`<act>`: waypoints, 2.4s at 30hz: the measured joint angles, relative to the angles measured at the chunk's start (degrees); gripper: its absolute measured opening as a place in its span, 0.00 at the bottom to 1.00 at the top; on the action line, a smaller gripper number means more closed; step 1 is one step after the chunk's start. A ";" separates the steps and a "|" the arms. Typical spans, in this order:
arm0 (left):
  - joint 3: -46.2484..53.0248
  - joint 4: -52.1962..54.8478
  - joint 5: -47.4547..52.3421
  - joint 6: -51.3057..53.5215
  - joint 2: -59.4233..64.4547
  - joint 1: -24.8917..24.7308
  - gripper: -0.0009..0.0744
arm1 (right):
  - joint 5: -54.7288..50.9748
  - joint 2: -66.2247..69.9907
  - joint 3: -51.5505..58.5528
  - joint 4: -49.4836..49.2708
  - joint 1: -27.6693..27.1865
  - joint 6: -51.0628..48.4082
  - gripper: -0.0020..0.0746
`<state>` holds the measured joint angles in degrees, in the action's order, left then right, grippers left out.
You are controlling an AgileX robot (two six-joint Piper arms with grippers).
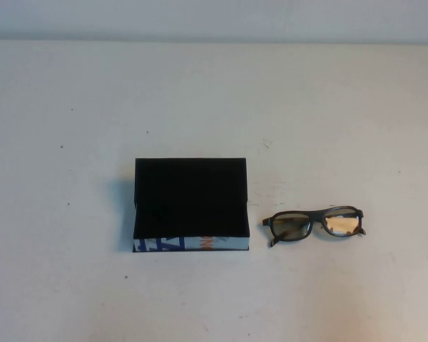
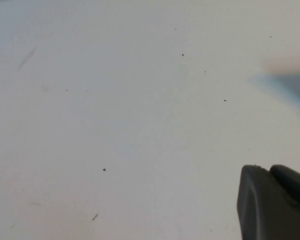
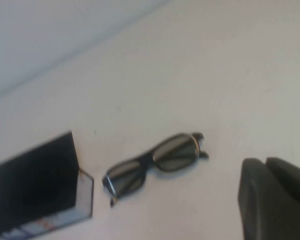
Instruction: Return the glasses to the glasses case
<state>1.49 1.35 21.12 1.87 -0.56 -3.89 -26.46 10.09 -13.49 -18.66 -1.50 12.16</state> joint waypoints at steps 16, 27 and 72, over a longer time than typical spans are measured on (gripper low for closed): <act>0.00 0.00 0.00 0.00 -0.12 0.00 0.01 | -26.49 34.81 -20.98 -2.38 1.95 -25.85 0.01; 0.00 0.00 0.00 0.00 -0.12 0.00 0.01 | -26.91 55.27 -32.33 -3.41 19.79 -42.68 0.01; 0.00 0.00 0.09 0.00 -0.12 0.00 0.01 | -24.74 94.00 -59.71 14.94 25.76 -87.81 0.56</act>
<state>1.49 1.35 21.21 1.87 -0.69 -3.89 -51.20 104.08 -73.20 -3.73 24.26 -75.65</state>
